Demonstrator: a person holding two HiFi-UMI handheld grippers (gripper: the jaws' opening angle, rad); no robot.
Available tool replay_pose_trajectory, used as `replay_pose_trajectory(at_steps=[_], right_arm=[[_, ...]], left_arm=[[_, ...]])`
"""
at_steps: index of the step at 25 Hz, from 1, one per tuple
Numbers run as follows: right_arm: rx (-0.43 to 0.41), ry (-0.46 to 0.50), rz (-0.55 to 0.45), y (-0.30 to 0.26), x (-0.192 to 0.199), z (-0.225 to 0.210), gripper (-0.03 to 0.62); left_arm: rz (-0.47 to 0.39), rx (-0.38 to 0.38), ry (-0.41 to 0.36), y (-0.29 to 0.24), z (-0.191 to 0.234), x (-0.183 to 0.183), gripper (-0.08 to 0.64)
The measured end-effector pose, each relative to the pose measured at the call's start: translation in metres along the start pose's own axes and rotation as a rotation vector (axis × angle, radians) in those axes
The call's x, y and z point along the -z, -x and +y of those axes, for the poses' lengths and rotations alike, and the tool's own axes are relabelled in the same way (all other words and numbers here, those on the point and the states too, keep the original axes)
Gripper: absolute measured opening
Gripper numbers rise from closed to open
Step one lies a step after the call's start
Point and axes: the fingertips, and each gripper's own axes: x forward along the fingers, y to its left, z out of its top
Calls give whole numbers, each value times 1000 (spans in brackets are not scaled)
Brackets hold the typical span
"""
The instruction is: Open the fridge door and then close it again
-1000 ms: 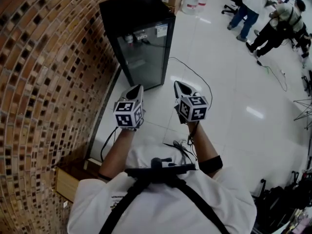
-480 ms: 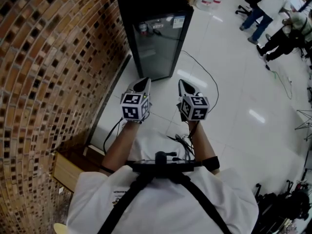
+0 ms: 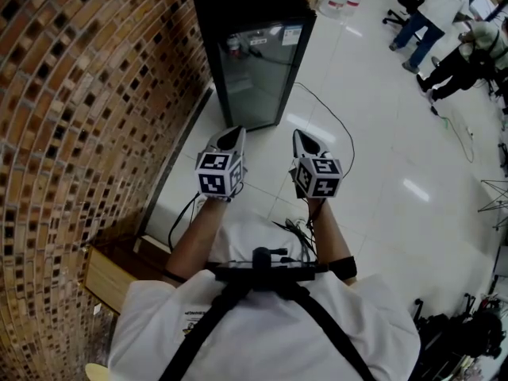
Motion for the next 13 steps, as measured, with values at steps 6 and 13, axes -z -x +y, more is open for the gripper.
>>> replay_pose_trajectory(at_steps=[6,13], right_arm=[[15,4,13,0,5,-1,0],[13,17,17,-2,5,2,0]], left_arm=[[3,-2,4,1,2,2,0],[12,-8,11,2,7,7,0]])
